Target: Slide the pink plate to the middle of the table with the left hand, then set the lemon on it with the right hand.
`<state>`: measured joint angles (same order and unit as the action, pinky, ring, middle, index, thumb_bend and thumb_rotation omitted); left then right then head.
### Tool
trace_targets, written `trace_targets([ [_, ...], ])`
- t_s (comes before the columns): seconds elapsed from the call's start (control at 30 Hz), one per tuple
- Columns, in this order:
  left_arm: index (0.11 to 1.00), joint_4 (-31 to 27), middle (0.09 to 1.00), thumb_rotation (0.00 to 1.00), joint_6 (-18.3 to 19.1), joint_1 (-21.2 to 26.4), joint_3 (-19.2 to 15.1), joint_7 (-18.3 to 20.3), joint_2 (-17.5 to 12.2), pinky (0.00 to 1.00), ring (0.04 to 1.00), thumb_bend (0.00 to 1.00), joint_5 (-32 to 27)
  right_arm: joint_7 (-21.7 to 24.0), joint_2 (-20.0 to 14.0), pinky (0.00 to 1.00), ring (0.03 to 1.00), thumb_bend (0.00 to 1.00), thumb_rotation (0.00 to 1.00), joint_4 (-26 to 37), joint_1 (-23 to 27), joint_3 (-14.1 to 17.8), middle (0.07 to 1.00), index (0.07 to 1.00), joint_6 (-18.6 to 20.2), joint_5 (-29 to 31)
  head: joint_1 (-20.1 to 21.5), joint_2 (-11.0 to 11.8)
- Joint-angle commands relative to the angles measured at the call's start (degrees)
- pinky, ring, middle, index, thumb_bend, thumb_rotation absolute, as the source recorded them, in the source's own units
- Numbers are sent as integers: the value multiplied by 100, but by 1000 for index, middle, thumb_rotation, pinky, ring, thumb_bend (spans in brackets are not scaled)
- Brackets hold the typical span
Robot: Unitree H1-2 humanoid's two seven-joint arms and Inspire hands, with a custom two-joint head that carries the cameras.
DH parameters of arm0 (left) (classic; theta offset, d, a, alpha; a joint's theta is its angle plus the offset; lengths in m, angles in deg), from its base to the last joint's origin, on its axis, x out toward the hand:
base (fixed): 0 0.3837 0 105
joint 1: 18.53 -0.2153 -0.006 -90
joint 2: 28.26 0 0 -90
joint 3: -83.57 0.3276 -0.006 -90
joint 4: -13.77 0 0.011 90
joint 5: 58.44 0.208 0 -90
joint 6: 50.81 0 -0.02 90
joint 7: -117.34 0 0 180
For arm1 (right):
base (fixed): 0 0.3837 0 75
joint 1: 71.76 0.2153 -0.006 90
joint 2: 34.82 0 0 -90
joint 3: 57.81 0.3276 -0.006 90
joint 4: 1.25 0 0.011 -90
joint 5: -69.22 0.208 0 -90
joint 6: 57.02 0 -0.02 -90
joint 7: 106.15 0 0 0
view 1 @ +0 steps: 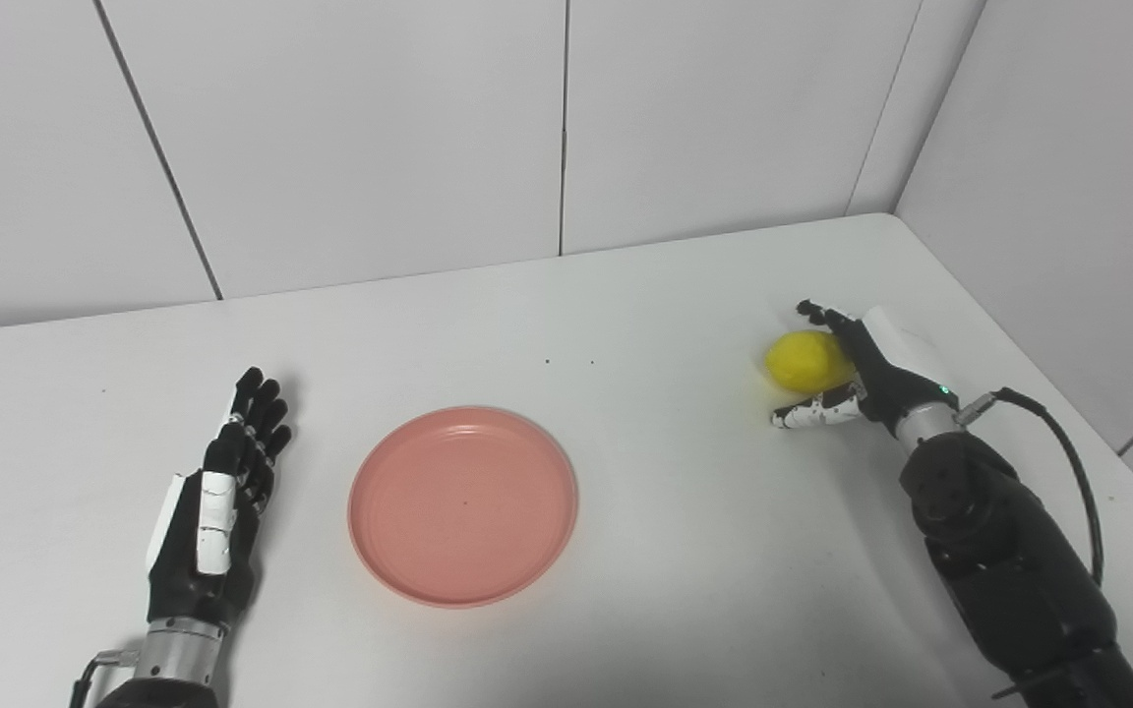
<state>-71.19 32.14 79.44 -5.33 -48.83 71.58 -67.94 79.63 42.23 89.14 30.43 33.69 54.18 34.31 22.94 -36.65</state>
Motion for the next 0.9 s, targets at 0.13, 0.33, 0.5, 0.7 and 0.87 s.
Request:
trace_targets([
  [0.13,1000,202,1000,1000,-5,-327,46,-15,84,1000,1000,805,-16,-773,71,372,391,520,0,-17,60,53,485,567,-415,-49,0,-2],
  [0.33,1000,203,1000,1000,1,-328,48,-35,96,1000,1000,800,-3,-1155,179,310,362,505,0,17,34,155,462,558,-493,52,-21,-1],
  [0.5,1000,182,1000,1000,2,-340,63,-47,97,1000,1000,812,32,-1336,229,230,370,510,0,72,-2,176,477,517,-616,127,-45,-6],
  [0.7,1000,141,1000,1000,55,-370,89,-26,124,1000,1000,817,-9,-1463,377,267,355,507,0,317,-56,179,461,545,-920,287,-176,-27],
  [0.87,1000,42,1000,1000,98,-438,175,-50,164,1000,1000,822,65,-1378,560,240,347,506,0,813,-107,50,455,546,-1149,422,-586,-64],
])
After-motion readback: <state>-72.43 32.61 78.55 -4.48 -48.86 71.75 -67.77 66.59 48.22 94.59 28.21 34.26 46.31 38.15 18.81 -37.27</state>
